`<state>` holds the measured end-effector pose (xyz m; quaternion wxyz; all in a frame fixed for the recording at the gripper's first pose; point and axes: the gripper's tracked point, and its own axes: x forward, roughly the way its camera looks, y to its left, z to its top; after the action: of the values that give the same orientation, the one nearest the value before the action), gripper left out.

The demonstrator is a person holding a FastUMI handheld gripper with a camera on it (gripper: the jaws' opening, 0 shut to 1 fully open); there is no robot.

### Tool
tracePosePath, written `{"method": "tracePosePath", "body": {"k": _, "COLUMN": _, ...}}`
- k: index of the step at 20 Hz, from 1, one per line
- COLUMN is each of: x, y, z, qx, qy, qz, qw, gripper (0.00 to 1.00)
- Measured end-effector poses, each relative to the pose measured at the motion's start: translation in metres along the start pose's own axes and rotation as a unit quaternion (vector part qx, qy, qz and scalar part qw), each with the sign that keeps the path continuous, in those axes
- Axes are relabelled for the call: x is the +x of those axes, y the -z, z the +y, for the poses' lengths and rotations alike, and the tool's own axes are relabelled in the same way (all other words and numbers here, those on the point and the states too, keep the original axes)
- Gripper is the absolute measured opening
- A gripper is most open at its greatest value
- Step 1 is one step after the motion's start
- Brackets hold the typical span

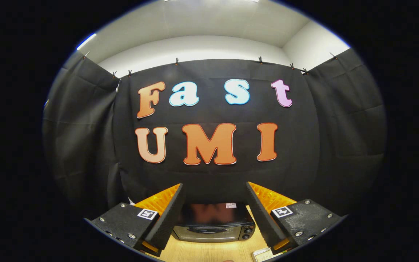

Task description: Open the toaster oven, put the food inside, and close the toaster oven door.

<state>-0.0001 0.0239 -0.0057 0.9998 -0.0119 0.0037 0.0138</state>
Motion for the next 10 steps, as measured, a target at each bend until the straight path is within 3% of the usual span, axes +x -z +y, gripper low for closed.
{"method": "tracePosePath", "body": {"k": 10, "x": 0.032, "y": 0.041, "z": 0.005, "qx": 0.014, "qy": 0.010, "qz": 0.014, "qw": 1.000, "gripper": 0.98}}
